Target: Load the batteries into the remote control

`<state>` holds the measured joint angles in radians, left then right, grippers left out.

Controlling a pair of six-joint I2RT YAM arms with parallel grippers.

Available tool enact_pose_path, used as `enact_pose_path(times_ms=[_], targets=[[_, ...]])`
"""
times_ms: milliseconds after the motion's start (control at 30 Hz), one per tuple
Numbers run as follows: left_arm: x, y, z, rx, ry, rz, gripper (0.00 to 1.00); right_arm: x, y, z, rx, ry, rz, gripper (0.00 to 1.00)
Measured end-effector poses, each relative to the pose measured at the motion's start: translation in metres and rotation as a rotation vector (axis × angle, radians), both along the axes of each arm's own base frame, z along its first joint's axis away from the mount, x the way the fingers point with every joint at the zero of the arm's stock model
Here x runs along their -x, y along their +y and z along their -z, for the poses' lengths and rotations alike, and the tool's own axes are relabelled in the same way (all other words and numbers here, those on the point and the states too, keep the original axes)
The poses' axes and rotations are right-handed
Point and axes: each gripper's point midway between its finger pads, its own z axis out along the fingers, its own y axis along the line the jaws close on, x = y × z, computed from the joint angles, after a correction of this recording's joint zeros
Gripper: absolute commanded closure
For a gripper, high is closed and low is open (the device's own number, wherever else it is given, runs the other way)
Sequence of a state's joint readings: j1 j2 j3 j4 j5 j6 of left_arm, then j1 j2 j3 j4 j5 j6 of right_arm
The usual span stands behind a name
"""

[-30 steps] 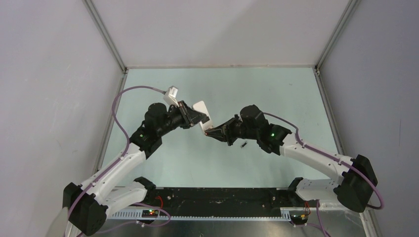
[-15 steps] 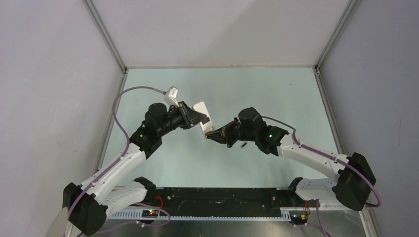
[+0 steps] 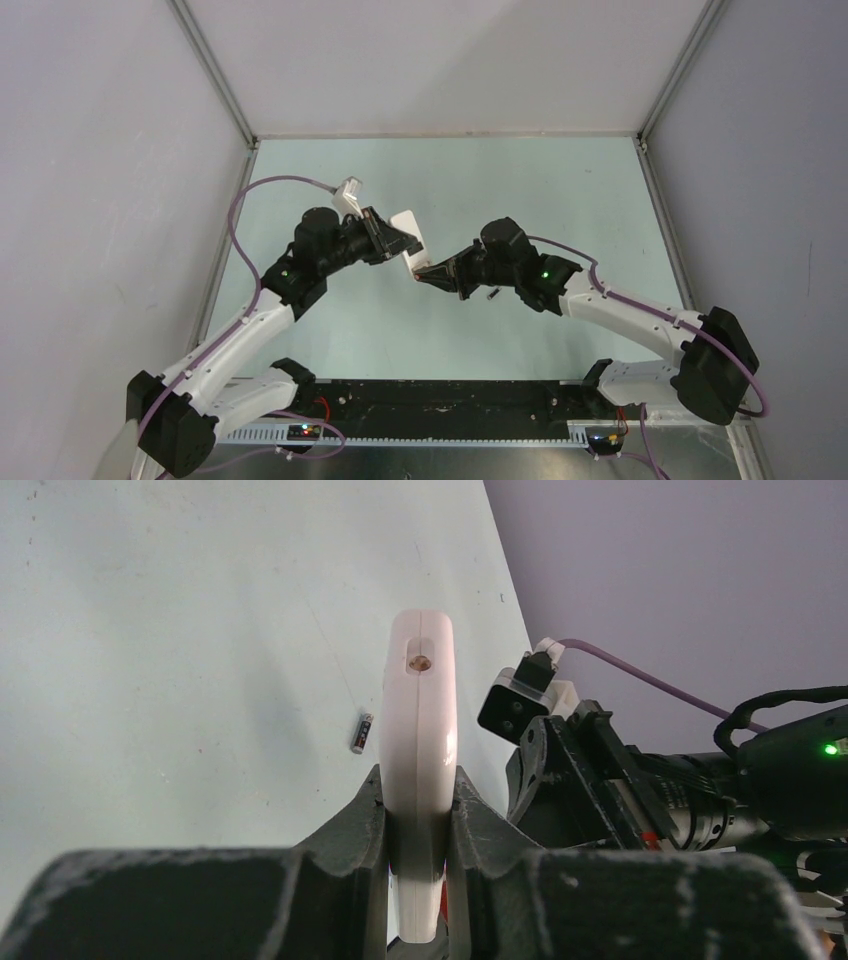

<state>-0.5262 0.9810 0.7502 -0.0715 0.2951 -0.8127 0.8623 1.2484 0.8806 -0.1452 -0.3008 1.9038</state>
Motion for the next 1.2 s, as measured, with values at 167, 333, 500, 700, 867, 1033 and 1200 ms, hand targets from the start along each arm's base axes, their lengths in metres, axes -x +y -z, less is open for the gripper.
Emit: enact_pose_path(times_ms=[167, 333, 500, 700, 867, 1033, 1200], targets=[[0.000, -0.001, -0.004, 0.004, -0.006, 0.004, 1.00, 0.000, 0.001, 0.005, 0.006, 0.011, 0.000, 1.00], [0.000, -0.001, -0.003, 0.002, -0.002, 0.004, 1.00, 0.000, 0.001, 0.006, 0.007, 0.017, 0.000, 1.00], [0.001, 0.000, -0.001, -0.002, 0.007, 0.006, 1.00, -0.001, -0.001, 0.009, 0.019, 0.022, 0.007, 1.00], [0.003, -0.001, 0.000, -0.006, 0.019, 0.017, 1.00, -0.003, -0.004, 0.012, 0.037, 0.023, 0.027, 1.00], [0.003, -0.003, -0.002, -0.007, 0.024, 0.025, 1.00, -0.003, -0.006, 0.010, 0.036, 0.019, 0.034, 1.00], [0.004, -0.003, -0.001, -0.009, 0.031, 0.027, 1.00, -0.003, -0.007, 0.011, 0.040, 0.022, 0.035, 0.87], [0.004, -0.004, -0.002, -0.010, 0.035, 0.034, 1.00, -0.004, -0.007, 0.011, 0.039, 0.021, 0.036, 0.82]])
